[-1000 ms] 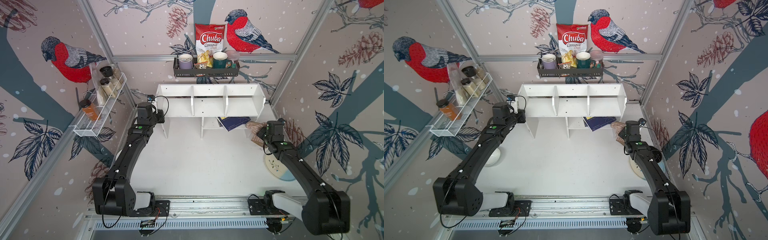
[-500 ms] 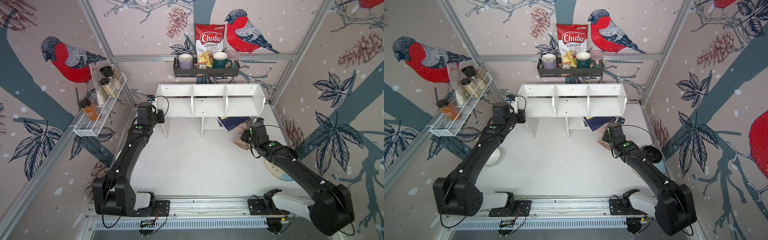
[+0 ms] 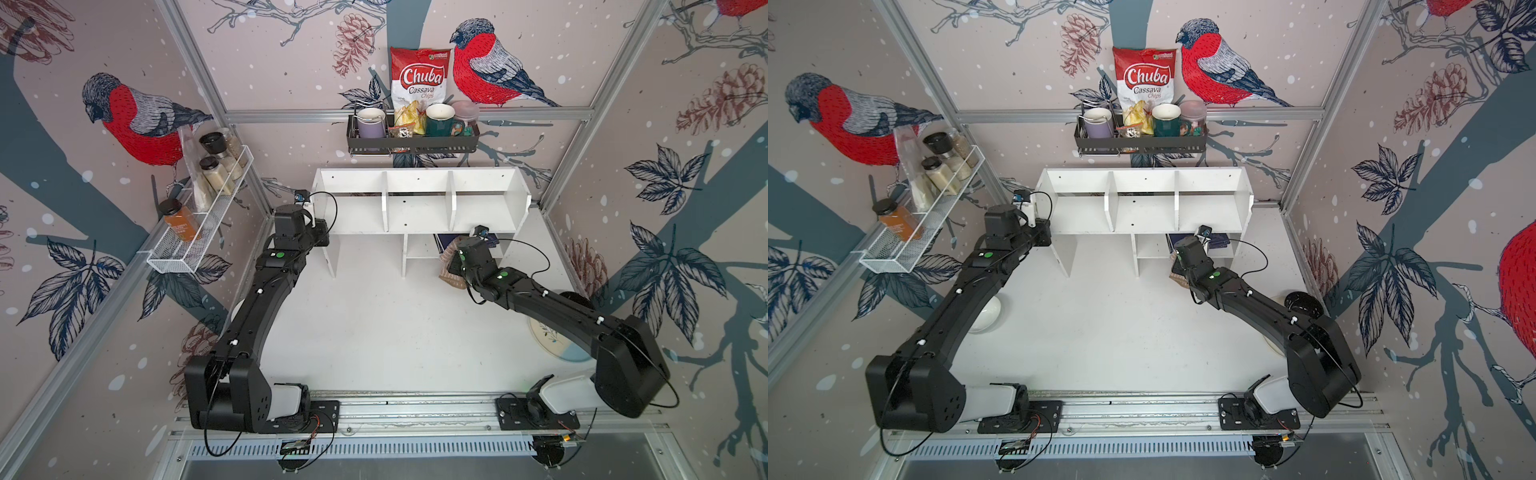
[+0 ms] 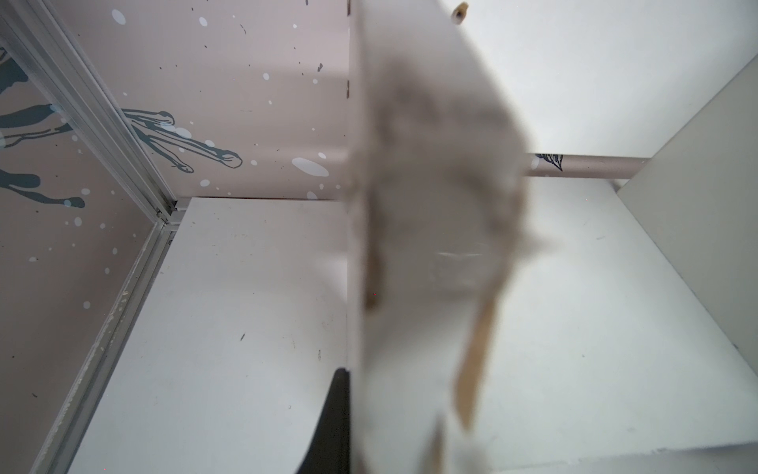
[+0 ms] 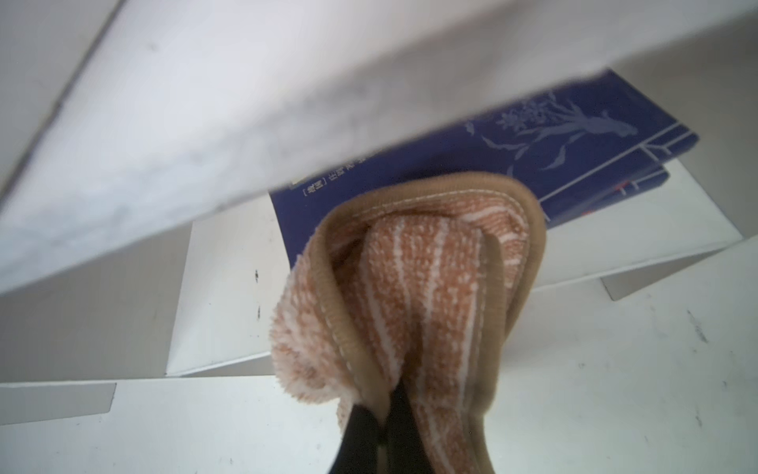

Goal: Wipe the bookshelf clean with a cloth
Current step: Wipe the dust from the shelf.

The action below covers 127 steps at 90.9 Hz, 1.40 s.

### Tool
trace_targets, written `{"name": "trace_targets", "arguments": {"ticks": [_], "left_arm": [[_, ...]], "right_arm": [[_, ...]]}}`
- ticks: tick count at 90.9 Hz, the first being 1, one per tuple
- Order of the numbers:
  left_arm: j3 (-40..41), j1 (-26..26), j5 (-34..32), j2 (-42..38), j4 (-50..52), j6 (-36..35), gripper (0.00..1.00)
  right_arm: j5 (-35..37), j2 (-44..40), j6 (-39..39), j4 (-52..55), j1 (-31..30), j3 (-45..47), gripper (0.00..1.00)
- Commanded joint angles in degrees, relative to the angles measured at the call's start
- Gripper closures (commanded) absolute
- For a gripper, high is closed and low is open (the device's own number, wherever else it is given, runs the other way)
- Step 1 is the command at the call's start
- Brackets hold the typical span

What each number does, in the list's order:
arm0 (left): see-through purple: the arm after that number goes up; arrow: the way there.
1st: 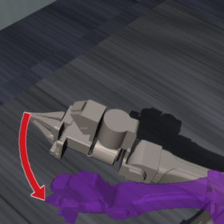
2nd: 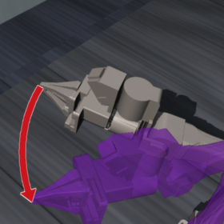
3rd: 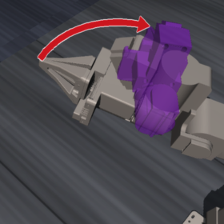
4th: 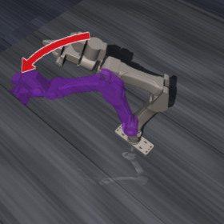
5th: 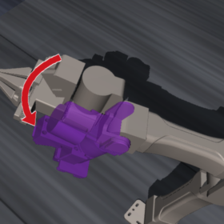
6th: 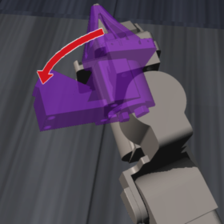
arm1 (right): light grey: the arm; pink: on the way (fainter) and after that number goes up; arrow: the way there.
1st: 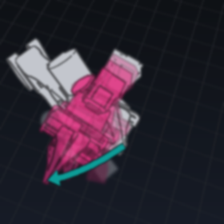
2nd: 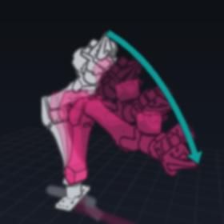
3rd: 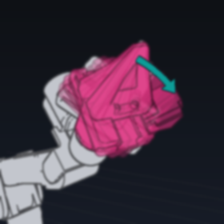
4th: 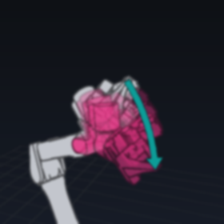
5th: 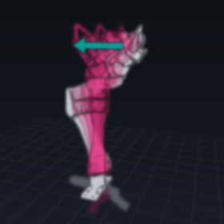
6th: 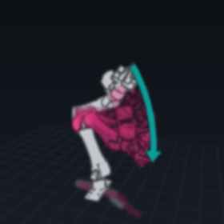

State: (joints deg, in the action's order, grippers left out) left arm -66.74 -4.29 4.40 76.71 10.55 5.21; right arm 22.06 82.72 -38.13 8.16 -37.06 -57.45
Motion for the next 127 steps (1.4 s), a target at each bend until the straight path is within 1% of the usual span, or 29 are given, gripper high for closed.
{"name": "trace_targets", "arguments": {"ticks": [1, 14, 22, 27, 34, 43, 55, 63, 72, 77, 87, 97, 105, 114, 121, 127], "left_arm": [[-0.06, -0.28, 9.23, -0.64, -1.12, 6.64, 1.0], [-0.06, -0.28, 8.98, -0.92, -1.09, 6.44, 1.0], [-0.06, -0.3, 9.1, -0.9, -1.17, 6.54, 1.0], [-0.01, -0.28, 9.16, -0.7, -1.22, 6.65, 1.0], [-0.06, -0.3, 9.13, -0.76, -1.21, 6.74, 1.0], [-0.06, -0.28, 8.92, -1.03, -1.14, 6.62, 1.0], [-0.06, -0.32, 8.95, -1.08, -1.14, 6.65, 1.0], [-0.06, -0.28, 8.97, -1.03, -1.16, 6.63, 1.0], [-0.06, -0.28, 9.33, -1.01, -1.35, 6.77, 1.0], [-0.06, -0.28, 9.47, -1.11, -1.48, 6.83, 1.0], [-0.06, -0.28, 9.79, -1.36, -1.81, 6.78, 1.0], [-0.06, -0.32, 10.1, -1.37, -1.95, 6.91, 1.0], [0.88, -0.29, 10.41, -1.22, -2.27, 7.09, 1.0], [1.0, -0.28, 10.48, -0.95, -2.2, 7.09, 1.0], [1.0, -0.28, 10.45, -0.95, -2.2, 7.09, 1.0], [1.04, -0.28, 10.4, -0.94, -2.18, 7.06, 1.0]], "right_arm": [[0.08, 0.92, -0.96, -2.35, -0.56, -1.83, 1.0], [1.75, -0.32, -0.73, 0.27, -1.4, -3.24, 1.0], [5.34, -3.15, 1.4, 3.43, -0.49, -4.61, 1.0], [5.75, -5.52, 2.16, 5.78, 1.94, -5.56, 1.0], [4.14, -8.93, 2.18, 8.93, 7.01, -6.13, 1.0], [2.17, -15.02, 2.61, 10.3, 14.21, -4.37, 1.0], [-0.64, -20.42, 3.49, 12.04, 22.95, -2.35, 1.0], [-3.46, -21.14, 4.12, 12.04, 27.78, -0.96, 1.0], [-7.97, -17.94, 5.05, 9.83, 31.36, 1.11, 1.0], [-10.75, -15.55, 5.85, 7.54, 31.72, 2.94, 1.0], [-14.17, -11.52, 6.69, -1.0, 31.41, 9.14, 1.0], [-14.79, -7.11, 6.06, -7.65, 31.24, 14.03, 1.0], [-15.58, -5.27, 5.83, -10.12, 30.89, 15.79, 1.0], [-14.64, -5.87, 6.92, -8.98, 29.59, 14.61, 1.0], [-12.13, -8.73, 7.7, -6.79, 28.82, 12.93, 1.0], [-11.38, -12.24, 7.99, -5.16, 28.63, 11.55, 1.0]]}}
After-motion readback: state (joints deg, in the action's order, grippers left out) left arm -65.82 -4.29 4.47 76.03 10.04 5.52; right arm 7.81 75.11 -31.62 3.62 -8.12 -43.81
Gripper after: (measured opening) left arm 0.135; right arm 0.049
